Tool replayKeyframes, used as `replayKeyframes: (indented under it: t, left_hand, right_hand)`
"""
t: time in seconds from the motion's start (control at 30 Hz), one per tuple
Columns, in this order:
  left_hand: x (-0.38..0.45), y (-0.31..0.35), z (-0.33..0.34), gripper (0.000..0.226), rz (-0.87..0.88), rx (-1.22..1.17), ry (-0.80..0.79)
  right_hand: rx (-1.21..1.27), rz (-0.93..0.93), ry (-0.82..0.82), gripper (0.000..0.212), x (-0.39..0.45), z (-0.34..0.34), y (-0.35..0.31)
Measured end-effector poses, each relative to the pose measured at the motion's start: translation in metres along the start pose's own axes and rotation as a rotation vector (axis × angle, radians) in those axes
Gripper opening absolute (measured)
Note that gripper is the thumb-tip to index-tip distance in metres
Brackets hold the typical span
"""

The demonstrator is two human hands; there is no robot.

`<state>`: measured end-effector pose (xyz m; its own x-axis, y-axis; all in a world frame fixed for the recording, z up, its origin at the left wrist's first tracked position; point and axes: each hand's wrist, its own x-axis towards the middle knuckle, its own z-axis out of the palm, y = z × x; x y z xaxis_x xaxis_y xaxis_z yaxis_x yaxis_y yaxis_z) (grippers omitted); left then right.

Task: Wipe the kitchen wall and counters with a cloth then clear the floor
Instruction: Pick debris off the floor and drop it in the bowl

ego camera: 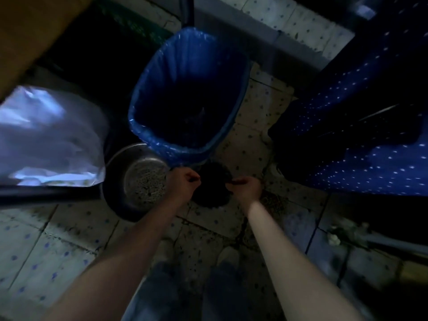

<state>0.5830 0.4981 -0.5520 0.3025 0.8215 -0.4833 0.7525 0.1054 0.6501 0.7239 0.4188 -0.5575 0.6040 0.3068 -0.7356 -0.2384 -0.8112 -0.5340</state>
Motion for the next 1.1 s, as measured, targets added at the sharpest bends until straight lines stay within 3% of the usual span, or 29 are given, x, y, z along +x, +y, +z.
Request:
replayKeyframes:
  t: [0.6, 1.1]
  left_hand:
    - [0.037, -0.038, 0.039, 0.047, -0.21, -0.164, -0.149]
    - [0.037, -0.034, 0.044, 0.045, -0.194, -0.235, -0.175]
  right_hand:
    - [-0.025, -0.023, -0.024, 0.033, 0.043, 0.026, 0.026]
    - [0.026, -0.021, -0.058, 0.036, 0.044, 0.024, 0.026]
